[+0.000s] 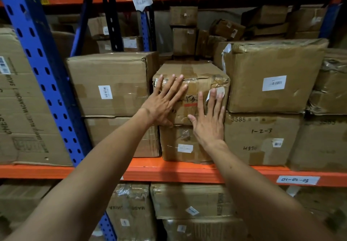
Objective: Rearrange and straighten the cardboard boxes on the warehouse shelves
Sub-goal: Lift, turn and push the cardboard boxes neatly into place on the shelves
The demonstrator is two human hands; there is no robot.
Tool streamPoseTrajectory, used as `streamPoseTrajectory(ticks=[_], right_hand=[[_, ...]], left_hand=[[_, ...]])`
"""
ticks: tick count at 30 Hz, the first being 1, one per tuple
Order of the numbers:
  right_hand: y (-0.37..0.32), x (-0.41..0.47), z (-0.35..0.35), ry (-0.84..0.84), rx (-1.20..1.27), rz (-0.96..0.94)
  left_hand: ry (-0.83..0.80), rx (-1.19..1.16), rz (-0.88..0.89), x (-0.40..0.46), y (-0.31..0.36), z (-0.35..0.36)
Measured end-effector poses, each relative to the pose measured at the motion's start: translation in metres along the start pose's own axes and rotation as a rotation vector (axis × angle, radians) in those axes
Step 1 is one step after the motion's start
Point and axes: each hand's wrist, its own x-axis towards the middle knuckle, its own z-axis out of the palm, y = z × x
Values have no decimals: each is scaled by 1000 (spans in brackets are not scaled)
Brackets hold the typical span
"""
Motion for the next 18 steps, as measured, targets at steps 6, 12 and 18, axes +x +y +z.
streamPoseTrajectory(ticks=[6, 12, 18], right_hand=[[5, 13, 6, 2, -12, -22], [10, 14, 15, 62, 1, -74], [-16, 13, -10, 209, 188, -158]], left_hand=[[-23, 26, -25, 10, 0, 6], [-40, 23, -28, 10, 1, 10], [77, -215, -16, -6, -21, -6]])
